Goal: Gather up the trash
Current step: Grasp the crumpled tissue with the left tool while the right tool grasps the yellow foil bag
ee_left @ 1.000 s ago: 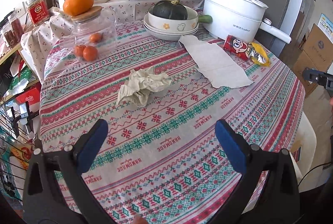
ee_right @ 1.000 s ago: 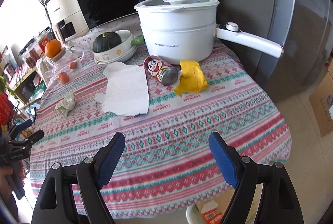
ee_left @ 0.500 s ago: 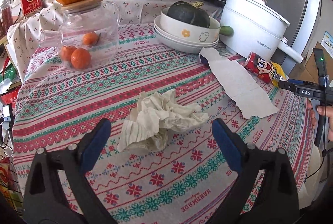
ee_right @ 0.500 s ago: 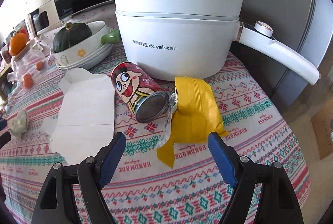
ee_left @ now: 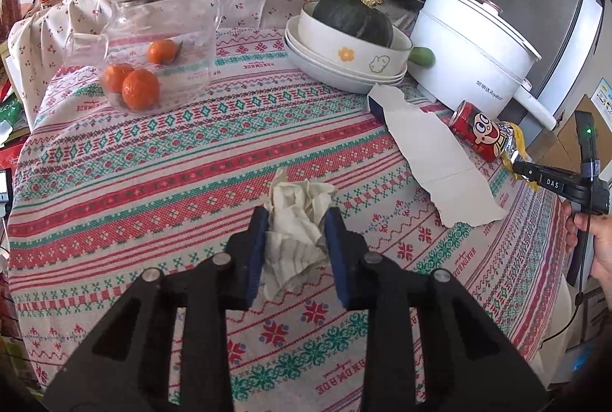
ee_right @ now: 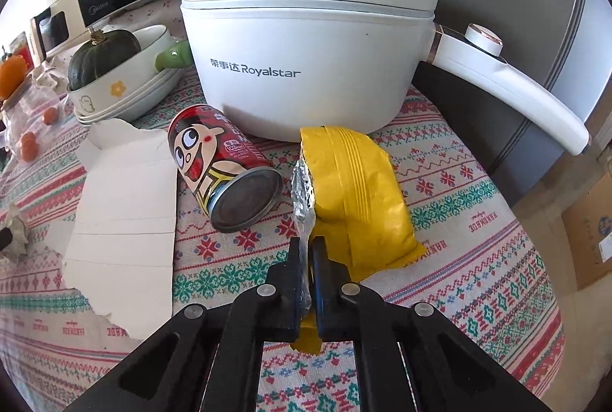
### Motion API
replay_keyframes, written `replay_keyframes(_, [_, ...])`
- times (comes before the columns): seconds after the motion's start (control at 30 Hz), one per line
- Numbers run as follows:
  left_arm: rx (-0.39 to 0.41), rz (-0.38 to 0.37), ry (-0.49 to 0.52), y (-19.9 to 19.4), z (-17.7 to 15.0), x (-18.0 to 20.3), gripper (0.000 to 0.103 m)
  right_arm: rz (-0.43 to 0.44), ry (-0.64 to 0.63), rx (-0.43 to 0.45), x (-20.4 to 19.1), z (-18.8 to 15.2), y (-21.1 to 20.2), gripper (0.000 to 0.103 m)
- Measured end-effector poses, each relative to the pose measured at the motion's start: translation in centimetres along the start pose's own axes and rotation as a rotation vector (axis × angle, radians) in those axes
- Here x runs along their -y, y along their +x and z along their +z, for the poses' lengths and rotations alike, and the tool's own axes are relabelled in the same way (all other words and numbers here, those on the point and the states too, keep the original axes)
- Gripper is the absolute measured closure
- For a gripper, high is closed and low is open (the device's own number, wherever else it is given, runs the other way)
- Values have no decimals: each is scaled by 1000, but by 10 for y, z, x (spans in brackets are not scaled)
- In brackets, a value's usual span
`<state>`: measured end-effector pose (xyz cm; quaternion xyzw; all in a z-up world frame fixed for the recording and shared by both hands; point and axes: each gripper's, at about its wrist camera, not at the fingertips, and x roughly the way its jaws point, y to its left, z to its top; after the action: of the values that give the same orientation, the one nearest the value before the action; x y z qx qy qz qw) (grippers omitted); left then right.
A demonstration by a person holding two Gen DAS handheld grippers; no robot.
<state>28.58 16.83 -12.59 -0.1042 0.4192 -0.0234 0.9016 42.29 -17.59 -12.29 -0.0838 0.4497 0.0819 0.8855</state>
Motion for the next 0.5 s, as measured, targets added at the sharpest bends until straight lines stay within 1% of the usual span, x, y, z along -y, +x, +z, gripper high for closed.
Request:
replay_keyframes(0.23, [5,-1,15,-33,-5,14,73,10,-19,7,3,-20,-48,99])
replay_keyframes(0.5, [27,-5,83,-85,-11,46,73,55,-3,18,11,-51,-106,99])
